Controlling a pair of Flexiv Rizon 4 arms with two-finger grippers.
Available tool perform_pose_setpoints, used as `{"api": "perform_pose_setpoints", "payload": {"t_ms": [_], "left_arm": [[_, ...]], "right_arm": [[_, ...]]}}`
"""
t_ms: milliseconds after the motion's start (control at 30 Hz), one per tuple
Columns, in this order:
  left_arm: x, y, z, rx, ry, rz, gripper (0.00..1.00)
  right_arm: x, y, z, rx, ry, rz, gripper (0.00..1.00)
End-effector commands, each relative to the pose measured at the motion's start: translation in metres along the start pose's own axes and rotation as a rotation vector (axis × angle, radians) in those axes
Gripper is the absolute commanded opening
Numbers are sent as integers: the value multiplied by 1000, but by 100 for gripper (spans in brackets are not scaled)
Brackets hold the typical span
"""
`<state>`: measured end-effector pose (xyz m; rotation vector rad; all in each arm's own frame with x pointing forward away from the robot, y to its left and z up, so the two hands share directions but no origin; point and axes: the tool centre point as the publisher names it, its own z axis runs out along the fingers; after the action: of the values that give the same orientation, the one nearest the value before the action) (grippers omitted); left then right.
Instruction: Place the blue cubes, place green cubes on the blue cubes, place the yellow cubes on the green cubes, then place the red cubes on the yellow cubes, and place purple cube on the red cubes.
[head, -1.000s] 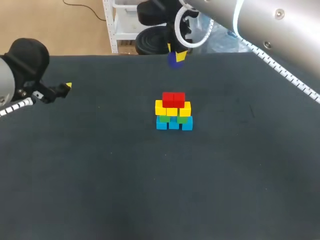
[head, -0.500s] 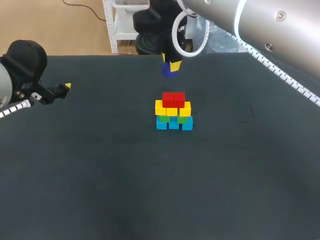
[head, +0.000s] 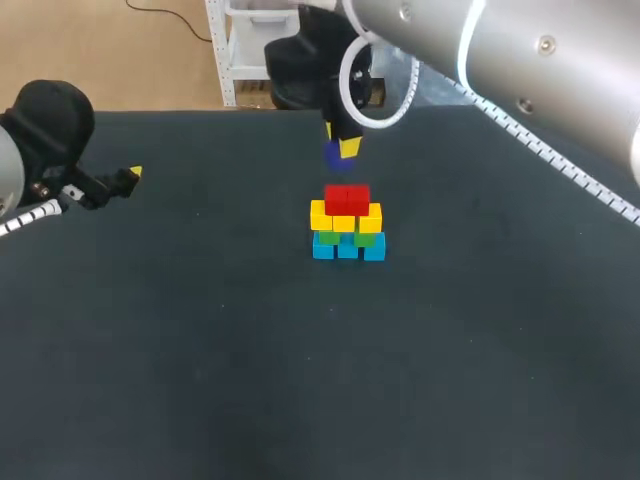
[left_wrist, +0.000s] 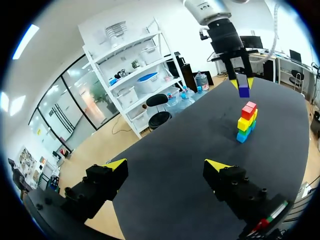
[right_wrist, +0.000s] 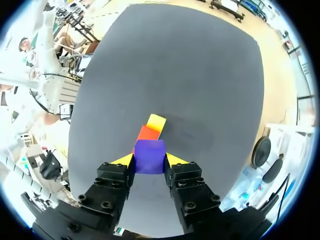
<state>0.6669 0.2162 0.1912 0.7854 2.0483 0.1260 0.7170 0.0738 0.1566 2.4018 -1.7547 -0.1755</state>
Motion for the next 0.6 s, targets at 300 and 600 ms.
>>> {"api": "perform_pose_setpoints", "payload": {"t_ms": [300,600], "left_arm": [[1,0,1,0,-4,-1,100],[1,0,1,0,-4,-1,100]], "right_arm": [[1,1,8,-36,-26,108,0],[8,12,8,-18,-42,164,0]]}}
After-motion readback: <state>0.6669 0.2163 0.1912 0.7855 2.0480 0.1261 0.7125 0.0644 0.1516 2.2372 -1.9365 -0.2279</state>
